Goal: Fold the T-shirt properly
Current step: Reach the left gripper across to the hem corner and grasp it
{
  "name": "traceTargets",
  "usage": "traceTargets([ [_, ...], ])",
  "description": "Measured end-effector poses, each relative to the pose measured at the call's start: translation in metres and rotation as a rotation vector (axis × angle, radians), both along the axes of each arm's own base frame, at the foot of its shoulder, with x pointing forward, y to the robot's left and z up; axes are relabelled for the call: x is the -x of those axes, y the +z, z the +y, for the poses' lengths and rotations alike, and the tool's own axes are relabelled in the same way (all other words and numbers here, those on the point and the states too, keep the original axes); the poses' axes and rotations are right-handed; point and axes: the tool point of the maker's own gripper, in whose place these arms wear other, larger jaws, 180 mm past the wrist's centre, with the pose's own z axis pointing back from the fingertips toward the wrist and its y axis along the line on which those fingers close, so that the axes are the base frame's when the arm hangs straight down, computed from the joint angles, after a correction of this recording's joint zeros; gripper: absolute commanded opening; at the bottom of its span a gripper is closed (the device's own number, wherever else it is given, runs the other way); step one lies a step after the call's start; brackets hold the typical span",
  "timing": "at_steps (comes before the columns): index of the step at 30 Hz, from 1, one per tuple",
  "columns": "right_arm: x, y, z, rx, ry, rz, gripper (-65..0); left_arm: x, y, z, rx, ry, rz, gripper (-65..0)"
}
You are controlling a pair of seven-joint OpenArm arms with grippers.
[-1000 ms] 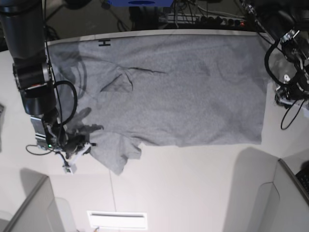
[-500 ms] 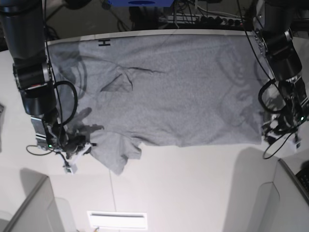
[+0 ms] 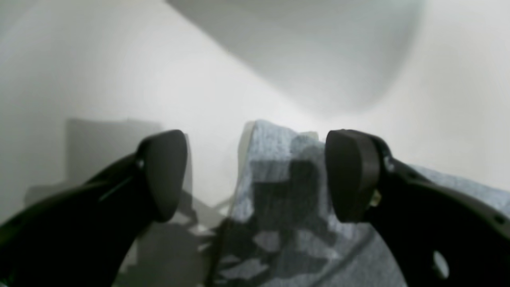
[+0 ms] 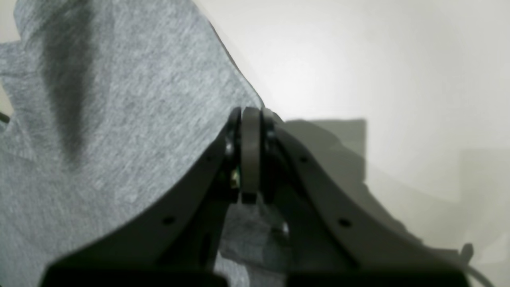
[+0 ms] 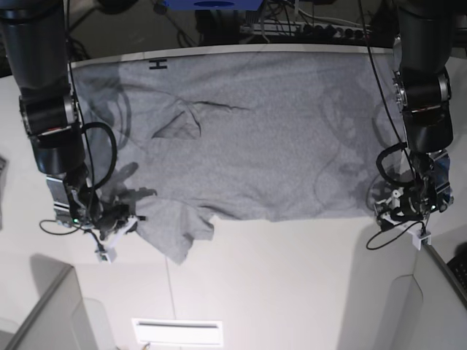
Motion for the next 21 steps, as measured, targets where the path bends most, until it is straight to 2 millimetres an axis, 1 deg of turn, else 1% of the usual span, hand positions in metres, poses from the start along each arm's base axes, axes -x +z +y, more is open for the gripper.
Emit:
traceTargets([
  [1,0.000,0.000,0.000,0.000,0.000,0.000,-65.0,-0.001,-0.001,-0.003,0.002,-0.004,0.001,-14.2],
  [2,0.000,0.000,0.000,0.000,0.000,0.000,-65.0,-0.002,-0.001,-0.005,0.005,-0.004,-0.007,-17.1],
  [3,0.000,0.000,0.000,0.000,0.000,0.000,-65.0,-0.003,-0.002,-0.007,0.011,-0.003,-0.013,-22.2],
  [4,0.000,0.000,0.000,0.000,0.000,0.000,-65.0,-0.003,-0.003,-0.009,0.015,-0.002,-0.014,-28.0],
  [9,0.000,0.000,0.000,0.000,0.000,0.000,-65.0,0.002,-0.009,-0.011,0.018,-0.002,-0.022,-65.0],
  [12,0.000,0.000,0.000,0.000,0.000,0.000,-65.0,0.003,-0.012,-0.015,-0.007,-0.023,-0.015,-65.0],
  [16,0.000,0.000,0.000,-0.001,-0.001,-0.001,-65.0,0.006,-0.009,-0.023,-0.039,-0.058,-0.075,-65.0],
  [18,-0.002,0.001,0.000,-0.001,-0.003,-0.015,-65.0,0.011,-0.008,-0.024,-0.050,-0.074,-0.073,-65.0],
  [21,-0.005,0.004,0.000,-0.001,-0.004,-0.037,-65.0,0.013,-0.005,-0.027,-0.060,-0.091,-0.069,-65.0],
])
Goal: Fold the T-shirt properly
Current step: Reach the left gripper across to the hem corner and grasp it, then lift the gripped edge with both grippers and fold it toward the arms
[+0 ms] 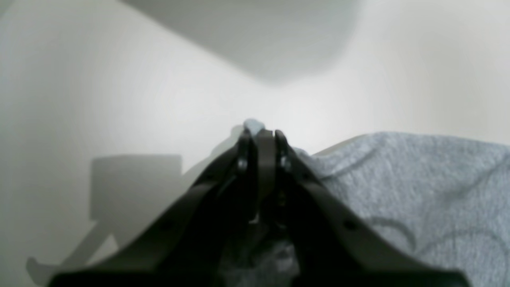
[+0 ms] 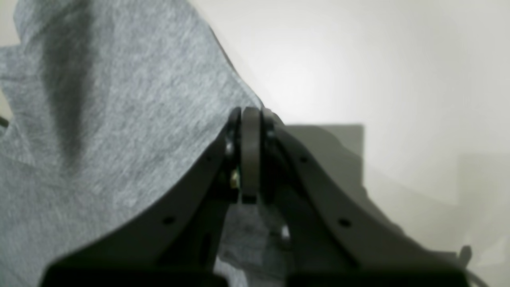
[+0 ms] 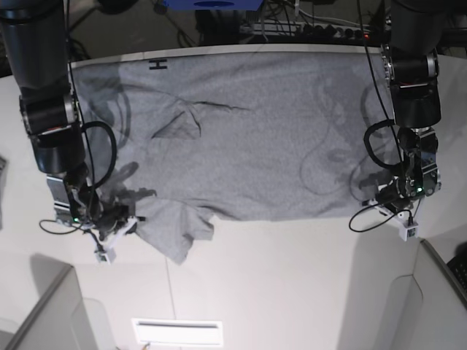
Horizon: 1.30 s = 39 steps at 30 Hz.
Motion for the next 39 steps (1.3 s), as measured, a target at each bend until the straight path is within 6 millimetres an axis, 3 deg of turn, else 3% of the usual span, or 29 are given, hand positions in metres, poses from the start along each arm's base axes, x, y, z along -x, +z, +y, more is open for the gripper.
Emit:
traceTargets([
  [6,-0.014,0.022,0.011,-0.002,0.038,-0.072,-65.0,-0.004,0.009,-0.003,-0.011,-0.016,-0.015,-65.0],
  [12,-0.012,0.022,-0.010,0.023,0.017,-0.070,-65.0,-0.012,0.025,-0.009,-0.019,-0.039,-0.042,-65.0],
  [20,-0.002,0.012,-0.018,0.031,0.007,-0.052,-65.0,0.000,0.044,-0.027,-0.045,-0.106,-0.055,-65.0],
  [26,-0.005,0.015,-0.017,0.027,0.007,-0.060,-65.0,0.026,0.074,0.000,-0.033,-0.004,-0.097,-65.0],
  [32,-0.003,0.014,-0.019,0.028,0.003,-0.057,-65.0,0.028,0.092,-0.027,-0.050,-0.121,-0.117,-65.0],
  [36,0.004,0.010,-0.018,-0.025,-0.037,-0.062,-65.0,0.044,0.096,-0.025,-0.098,-0.139,-0.110,-65.0],
  [39,0.006,0.019,-0.013,-0.053,-0.038,-0.106,-65.0,0.045,0.101,-0.029,-0.099,-0.146,-0.130,-65.0],
])
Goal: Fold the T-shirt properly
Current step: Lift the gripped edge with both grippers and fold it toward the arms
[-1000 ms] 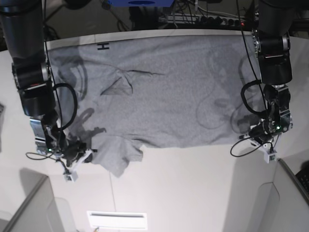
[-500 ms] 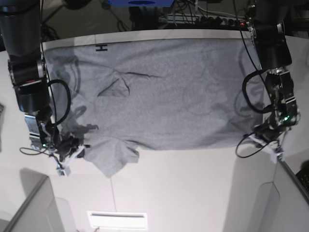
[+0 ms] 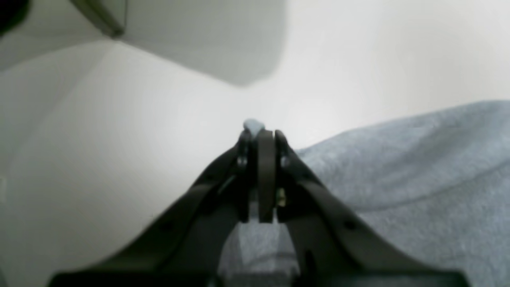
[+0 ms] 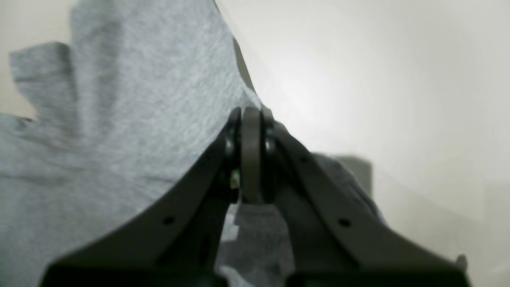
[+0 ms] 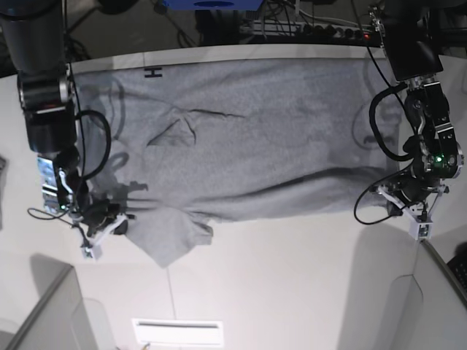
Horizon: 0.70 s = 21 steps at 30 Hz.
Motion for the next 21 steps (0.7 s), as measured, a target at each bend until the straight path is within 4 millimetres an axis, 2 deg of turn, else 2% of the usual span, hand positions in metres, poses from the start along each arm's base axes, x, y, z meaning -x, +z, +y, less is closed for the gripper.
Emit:
traceTargets([
  [5,0.000,0.017,0.007,0.012,0.047,-0.023,-65.0,0.011,-0.006,-0.002,-0.012,-0.007,0.024,-65.0],
  [9,0.004,0.023,0.006,-0.016,0.027,-0.047,-65.0,0.004,0.014,-0.007,-0.026,-0.025,-0.036,-65.0],
  [12,0.012,0.026,0.003,-0.017,0.031,-0.024,-65.0,0.013,0.011,-0.008,-0.029,-0.024,0.014,-65.0],
  [16,0.013,0.039,0.001,-0.037,0.016,-0.064,-65.0,0.015,0.027,0.003,-0.026,0.028,-0.034,-65.0],
  [18,0.015,0.039,0.000,-0.035,0.018,-0.055,-65.0,0.017,0.026,0.001,-0.020,0.024,-0.028,-65.0],
  [21,0.021,0.034,0.000,-0.027,0.027,-0.022,-65.0,0.029,0.014,-0.003,-0.018,0.018,0.009,-65.0],
])
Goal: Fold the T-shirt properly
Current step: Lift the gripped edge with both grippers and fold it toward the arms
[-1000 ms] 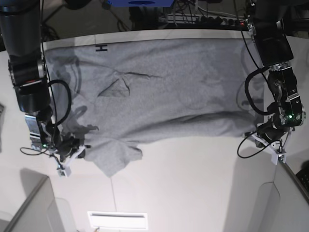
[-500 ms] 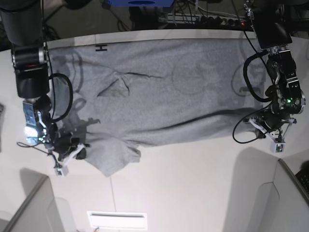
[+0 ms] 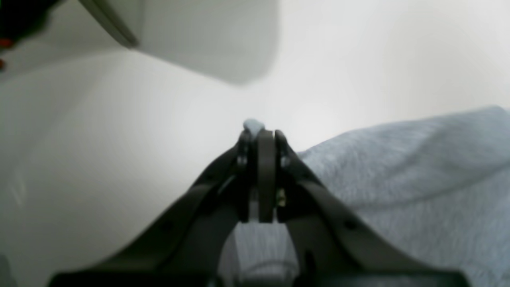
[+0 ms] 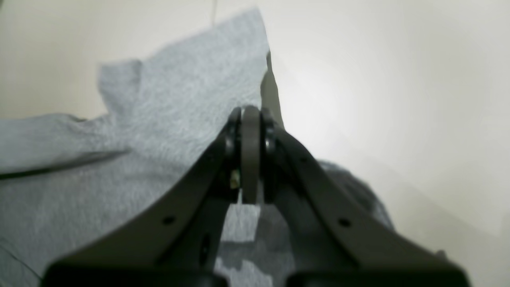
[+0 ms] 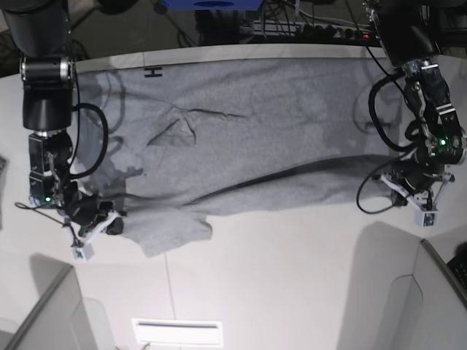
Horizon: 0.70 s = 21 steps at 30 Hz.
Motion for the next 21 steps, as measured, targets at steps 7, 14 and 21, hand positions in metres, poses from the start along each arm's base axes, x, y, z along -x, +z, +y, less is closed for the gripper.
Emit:
traceTargets([
  [7,0.023,0.008,-0.008,-0.001,-0.012,-0.007,-65.0,0.005,0.006,-0.001,-0.019,-0.006,-0.015,-65.0],
  [14,0.043,0.007,-0.018,-0.006,-0.037,0.007,-65.0,0.018,0.008,-0.001,-0.035,-0.005,-0.016,-65.0],
  [21,0.058,0.005,-0.014,0.003,-0.020,0.009,-65.0,0.042,-0.006,-0.006,-0.037,-0.010,0.031,-65.0],
])
